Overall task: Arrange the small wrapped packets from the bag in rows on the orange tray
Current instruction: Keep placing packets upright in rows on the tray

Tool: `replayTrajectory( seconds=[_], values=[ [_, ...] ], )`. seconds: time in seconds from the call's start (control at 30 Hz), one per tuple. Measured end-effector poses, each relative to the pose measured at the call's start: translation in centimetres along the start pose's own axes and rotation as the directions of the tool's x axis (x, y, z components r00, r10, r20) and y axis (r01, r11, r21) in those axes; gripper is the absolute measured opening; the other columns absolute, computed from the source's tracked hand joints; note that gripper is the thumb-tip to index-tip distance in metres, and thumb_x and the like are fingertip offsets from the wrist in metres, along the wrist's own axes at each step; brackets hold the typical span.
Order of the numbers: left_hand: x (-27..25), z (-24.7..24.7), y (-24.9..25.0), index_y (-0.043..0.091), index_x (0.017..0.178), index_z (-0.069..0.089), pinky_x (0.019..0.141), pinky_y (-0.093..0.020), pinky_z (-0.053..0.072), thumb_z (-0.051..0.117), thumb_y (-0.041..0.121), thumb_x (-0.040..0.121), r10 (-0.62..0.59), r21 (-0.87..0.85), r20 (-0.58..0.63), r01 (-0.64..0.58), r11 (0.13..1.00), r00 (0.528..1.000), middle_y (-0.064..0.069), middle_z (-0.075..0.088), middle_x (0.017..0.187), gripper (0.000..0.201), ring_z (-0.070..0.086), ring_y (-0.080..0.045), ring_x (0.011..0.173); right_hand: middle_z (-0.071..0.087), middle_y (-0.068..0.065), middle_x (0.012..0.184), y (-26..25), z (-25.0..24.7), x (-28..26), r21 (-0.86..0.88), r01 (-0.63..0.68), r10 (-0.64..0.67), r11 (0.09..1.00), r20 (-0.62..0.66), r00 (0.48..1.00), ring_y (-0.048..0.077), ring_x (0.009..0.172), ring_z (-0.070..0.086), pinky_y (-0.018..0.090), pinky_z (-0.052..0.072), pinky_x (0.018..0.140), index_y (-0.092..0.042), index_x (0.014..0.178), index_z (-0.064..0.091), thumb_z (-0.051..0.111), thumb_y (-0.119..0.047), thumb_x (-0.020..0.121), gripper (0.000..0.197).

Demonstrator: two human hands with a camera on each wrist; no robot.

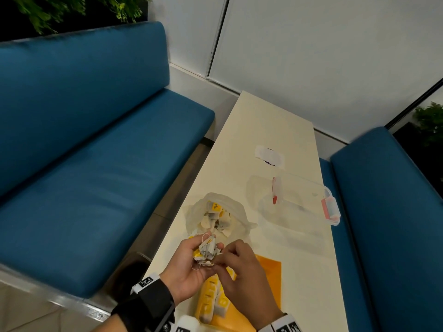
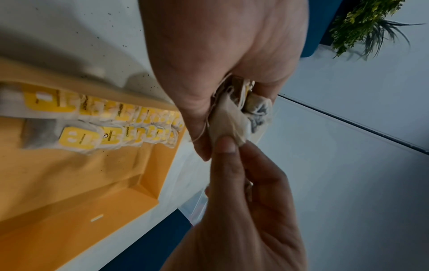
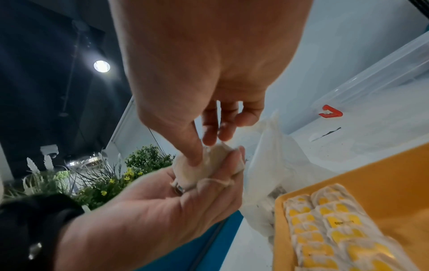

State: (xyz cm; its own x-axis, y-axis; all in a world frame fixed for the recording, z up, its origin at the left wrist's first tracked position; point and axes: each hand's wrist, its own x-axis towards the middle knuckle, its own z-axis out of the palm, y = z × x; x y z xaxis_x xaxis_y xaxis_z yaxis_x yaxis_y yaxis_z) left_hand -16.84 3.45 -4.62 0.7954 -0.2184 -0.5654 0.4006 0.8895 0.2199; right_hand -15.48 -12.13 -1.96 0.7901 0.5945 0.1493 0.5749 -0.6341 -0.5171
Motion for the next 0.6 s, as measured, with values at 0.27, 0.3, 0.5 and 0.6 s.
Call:
replayTrajectory(
  seconds=[0.27,0.3,0.5,0.6],
  values=[
    [-0.6,-0.2,0.2,0.008,0.105,0.063,0.056,-0.036,0.06,0.062,0.021,0.091,0.01,-0.024,0.009,-0.01,1.0,1.0,-0.019,0.067,0.089,0.019,0.07,-0.03,0.068,0.055,-0.019,0.081,-1.2,-1.6,0.2,0.165,-0.088,0.083,0.982,0.038,0.996,-0.008,0.084,0.056,0.01,0.04,0.065,-0.022,0.085,0.063,0.065,-0.013,0.09,0.01],
    [-0.5,-0.3,0.2,0.009,0.109,0.061,0.056,-0.036,0.06,0.063,0.021,0.09,0.008,-0.026,0.006,-0.008,1.0,1.0,-0.018,0.067,0.09,0.022,0.069,-0.03,0.068,0.058,-0.018,0.081,-1.3,-1.7,0.2,0.179,-0.102,0.095,0.979,0.045,0.994,-0.006,0.084,0.057,0.01,0.041,0.065,-0.022,0.086,0.064,0.066,-0.013,0.09,0.01],
    [-0.1,-0.9,0.5,0.009,0.105,0.061,0.061,-0.036,0.061,0.065,0.02,0.088,0.042,-0.047,0.003,-0.041,0.998,0.999,-0.019,0.066,0.09,0.021,0.068,-0.029,0.075,0.063,-0.015,0.086,-2.2,-2.6,0.3,0.31,-0.13,0.123,0.942,0.042,0.992,0.012,0.073,0.057,0.024,0.049,0.063,-0.042,0.1,0.061,0.065,-0.012,0.09,0.031],
    [0.0,-1.2,0.8,0.007,0.103,0.061,0.058,-0.036,0.061,0.059,0.018,0.095,0.059,-0.076,-0.026,-0.06,0.995,0.998,-0.02,0.067,0.087,0.013,0.073,-0.029,0.074,0.062,-0.014,0.083,-1.7,-2.8,0.3,0.3,-0.146,0.145,0.943,0.026,0.989,0.013,0.069,0.057,0.028,0.049,0.064,-0.042,0.094,0.064,0.064,-0.007,0.089,0.036]
  ],
)
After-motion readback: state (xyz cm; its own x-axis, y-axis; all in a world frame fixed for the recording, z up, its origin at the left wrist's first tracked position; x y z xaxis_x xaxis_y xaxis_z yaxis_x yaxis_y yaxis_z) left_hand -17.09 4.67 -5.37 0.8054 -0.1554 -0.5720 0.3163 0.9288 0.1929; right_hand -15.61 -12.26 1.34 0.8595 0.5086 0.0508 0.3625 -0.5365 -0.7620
